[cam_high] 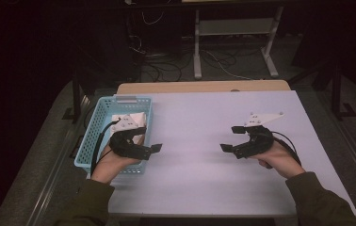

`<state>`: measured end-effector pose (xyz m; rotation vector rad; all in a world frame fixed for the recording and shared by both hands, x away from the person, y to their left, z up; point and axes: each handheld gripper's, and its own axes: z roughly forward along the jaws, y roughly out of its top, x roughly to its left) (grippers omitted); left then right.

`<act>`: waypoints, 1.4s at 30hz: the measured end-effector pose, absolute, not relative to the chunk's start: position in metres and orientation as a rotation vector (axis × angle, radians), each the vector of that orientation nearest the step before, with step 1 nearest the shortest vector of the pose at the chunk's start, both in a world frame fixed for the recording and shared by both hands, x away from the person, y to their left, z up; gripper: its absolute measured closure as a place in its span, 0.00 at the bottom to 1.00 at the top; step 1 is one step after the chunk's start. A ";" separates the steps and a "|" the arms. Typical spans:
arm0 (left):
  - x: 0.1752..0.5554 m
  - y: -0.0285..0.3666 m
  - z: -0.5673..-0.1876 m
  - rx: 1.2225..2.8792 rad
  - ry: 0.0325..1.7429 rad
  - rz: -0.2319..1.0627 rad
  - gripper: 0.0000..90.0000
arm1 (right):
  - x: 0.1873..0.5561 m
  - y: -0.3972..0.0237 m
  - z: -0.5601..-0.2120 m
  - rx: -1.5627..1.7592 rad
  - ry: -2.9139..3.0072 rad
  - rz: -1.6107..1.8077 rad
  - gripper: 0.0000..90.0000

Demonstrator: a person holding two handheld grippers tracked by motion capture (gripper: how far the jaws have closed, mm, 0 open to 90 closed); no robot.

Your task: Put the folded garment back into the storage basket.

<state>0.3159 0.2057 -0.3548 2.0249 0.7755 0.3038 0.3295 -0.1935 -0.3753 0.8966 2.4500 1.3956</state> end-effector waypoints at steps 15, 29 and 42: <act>0.293 0.197 -0.372 2.017 0.713 0.304 0.04 | 0.294 -0.238 -0.395 0.946 2.425 1.388 0.09; 0.291 0.194 -0.382 2.035 0.683 0.269 0.01 | 0.273 -0.269 -0.414 0.987 2.410 1.348 0.02; 0.289 0.191 -0.387 2.043 0.674 0.256 0.00 | 0.266 -0.278 -0.420 1.009 2.405 1.320 0.01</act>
